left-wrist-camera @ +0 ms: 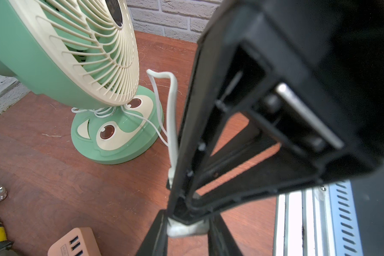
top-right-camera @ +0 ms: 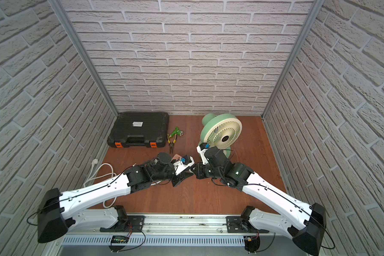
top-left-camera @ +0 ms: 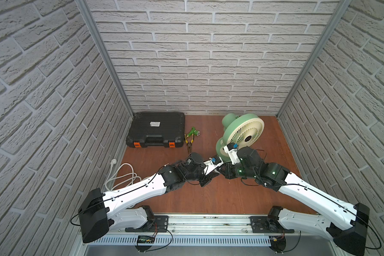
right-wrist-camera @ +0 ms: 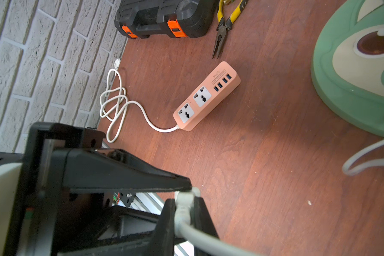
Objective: Plug the desk fan into the power strip
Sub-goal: Pick up the plug from the center of the board, then adjust the socket at the center of the board.
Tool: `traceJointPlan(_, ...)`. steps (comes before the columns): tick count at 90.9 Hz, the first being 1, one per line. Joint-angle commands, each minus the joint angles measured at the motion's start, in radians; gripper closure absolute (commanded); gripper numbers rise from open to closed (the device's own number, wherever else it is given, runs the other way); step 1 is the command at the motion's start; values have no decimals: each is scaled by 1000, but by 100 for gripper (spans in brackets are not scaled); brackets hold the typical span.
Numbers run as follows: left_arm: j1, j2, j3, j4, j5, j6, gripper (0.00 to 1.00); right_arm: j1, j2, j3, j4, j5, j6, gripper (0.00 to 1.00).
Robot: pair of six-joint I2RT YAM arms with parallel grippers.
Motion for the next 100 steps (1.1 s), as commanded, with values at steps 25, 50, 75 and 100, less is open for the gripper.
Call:
traceJointPlan(25,-5,-88,-49,114,-141,-25,36,6,-33,18,13,67,16,97)
traceJointPlan(50,48,-236,-161,236,-364,-195,2,8,-14,27,-72,262,100,98)
traceJointPlan(75,228,-203,-176,49,-546,-564,2,117,2,-47,6,547,114,97)
traceJointPlan(100,284,-246,-260,104,-520,-656,2,235,144,-5,8,733,181,97)
